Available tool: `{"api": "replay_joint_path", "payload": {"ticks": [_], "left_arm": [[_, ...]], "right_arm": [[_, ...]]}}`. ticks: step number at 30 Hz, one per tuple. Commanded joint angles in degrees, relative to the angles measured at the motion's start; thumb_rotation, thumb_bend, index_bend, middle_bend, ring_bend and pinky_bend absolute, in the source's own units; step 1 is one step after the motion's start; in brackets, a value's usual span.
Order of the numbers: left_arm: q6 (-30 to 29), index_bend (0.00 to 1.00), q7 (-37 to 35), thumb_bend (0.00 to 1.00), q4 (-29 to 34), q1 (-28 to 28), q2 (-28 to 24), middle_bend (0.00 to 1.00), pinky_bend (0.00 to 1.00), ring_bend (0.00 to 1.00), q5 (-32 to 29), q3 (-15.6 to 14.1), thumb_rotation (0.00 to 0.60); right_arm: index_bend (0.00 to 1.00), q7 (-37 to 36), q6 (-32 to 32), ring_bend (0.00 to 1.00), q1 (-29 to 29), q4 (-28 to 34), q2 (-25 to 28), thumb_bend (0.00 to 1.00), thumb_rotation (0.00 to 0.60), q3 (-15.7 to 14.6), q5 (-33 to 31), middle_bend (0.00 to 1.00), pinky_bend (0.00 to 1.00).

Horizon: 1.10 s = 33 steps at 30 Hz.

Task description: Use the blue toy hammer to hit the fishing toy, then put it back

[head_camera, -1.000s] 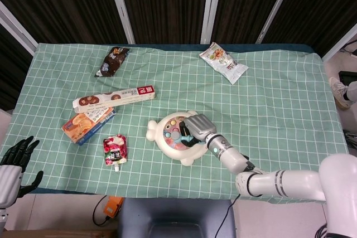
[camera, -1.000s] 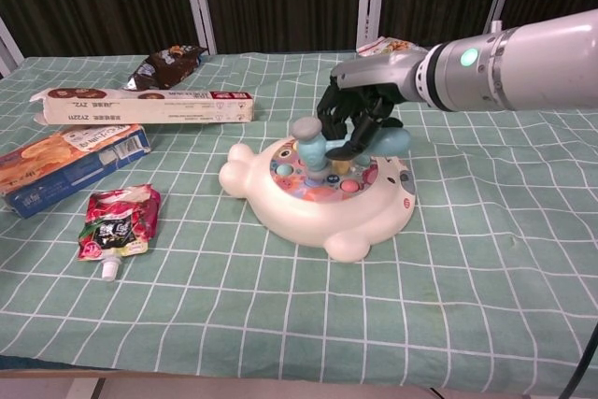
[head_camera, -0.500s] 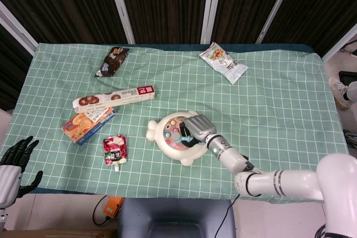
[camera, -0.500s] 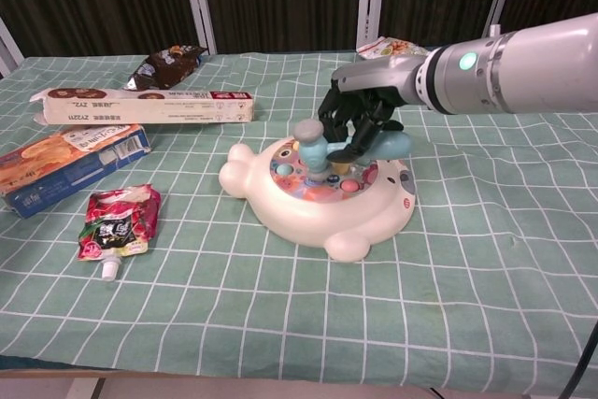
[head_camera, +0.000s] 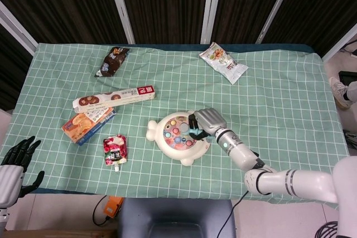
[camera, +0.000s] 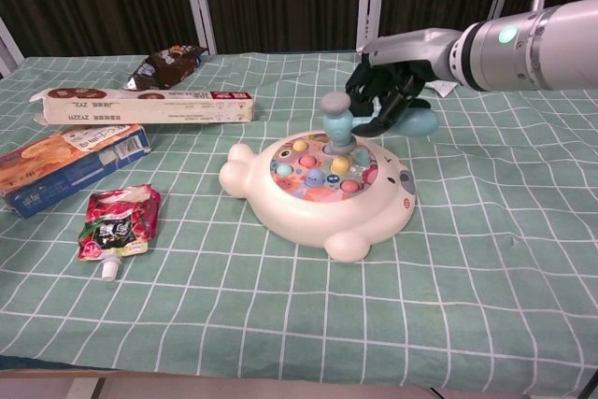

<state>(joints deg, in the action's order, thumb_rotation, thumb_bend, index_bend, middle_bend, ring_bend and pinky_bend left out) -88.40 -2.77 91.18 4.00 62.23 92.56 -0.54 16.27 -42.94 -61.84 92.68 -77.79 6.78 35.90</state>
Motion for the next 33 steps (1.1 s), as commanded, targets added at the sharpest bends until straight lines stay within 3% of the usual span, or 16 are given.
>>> {"api": "replay_joint_path", "payload": {"ticks": [1, 28, 33], "left_arm": [[0.07, 0.00, 0.00, 0.39, -0.02, 0.04, 0.00, 0.00, 0.15, 0.00, -0.05, 0.02, 0.600], [0.10, 0.00, -0.20, 0.39, -0.10, 0.06, -0.04, 0.00, 0.15, 0.00, -0.07, 0.05, 0.600], [0.01, 0.00, -0.24, 0.39, -0.13, 0.01, -0.04, 0.00, 0.15, 0.00, 0.02, 0.00, 0.600]], "right_arm": [[1.00, 0.05, 0.40, 0.83, 0.10, -1.14, -0.51, 0.75, 0.600, -0.30, -0.41, 0.78, 0.94], [1.00, 1.07, 1.72, 0.83, -0.32, -3.23, -1.85, 0.75, 0.600, -0.81, -1.63, 0.78, 0.94], [1.00, -1.28, 0.12, 0.83, 1.11, -1.75, -0.20, 0.75, 0.600, 0.82, -0.12, 0.78, 0.94]]}}
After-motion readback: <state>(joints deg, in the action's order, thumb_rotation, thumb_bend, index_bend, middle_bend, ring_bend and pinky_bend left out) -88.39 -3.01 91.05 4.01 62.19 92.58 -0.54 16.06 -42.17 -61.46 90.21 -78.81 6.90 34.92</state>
